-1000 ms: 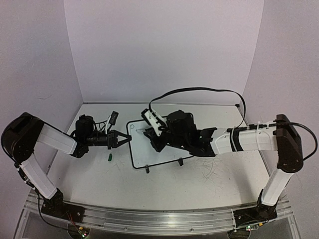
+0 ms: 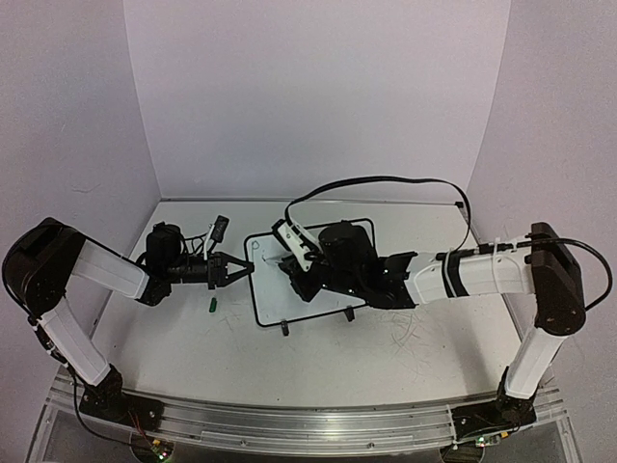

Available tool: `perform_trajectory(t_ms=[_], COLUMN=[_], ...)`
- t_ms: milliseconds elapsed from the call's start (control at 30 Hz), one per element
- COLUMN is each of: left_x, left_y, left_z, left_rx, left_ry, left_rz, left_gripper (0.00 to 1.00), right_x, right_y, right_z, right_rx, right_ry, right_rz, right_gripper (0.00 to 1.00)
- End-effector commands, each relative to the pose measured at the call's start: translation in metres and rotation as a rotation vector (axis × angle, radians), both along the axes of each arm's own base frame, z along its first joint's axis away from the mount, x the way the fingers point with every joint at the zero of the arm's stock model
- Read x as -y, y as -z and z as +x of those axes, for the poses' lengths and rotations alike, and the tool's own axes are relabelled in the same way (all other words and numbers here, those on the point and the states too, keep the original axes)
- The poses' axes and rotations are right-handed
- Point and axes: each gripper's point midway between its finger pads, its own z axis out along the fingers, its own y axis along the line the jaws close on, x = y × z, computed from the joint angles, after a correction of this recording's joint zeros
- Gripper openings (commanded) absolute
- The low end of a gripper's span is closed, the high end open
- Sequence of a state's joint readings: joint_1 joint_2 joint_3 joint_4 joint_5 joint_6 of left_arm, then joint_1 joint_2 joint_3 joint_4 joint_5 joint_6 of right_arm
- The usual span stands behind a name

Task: Write a sentence on the whiteboard

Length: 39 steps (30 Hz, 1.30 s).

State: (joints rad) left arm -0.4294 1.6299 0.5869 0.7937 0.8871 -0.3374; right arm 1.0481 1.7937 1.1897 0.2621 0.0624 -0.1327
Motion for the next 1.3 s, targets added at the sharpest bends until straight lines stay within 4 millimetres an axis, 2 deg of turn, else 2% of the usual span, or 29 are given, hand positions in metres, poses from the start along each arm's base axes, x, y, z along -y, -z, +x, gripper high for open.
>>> perform_trajectory(t_ms=[0,467,1267], left_x=[0.003,0.003,0.003], left_y=[-0.023,-0.024,-0.024], left_z=[0.000,-0.002,-0.003], left_rx=[0.088,0.091,0.094], left_ry=[0.021,0.025,0.029], left_rz=[-0.027,-0.028,-0.028], left_gripper=[0.00,0.00,0.00], right_x=[0.013,0.019,0.001], right_y=[-0.012,-0.034,-0.033], right_z=[0.009,0.021,0.020], right_rx=[0.028,0.076,0.059], right_ry=[0.080,0.153,0.095], right_rz=[0.021,0.095,0.107], right_gripper=[0.00,0.00,0.00])
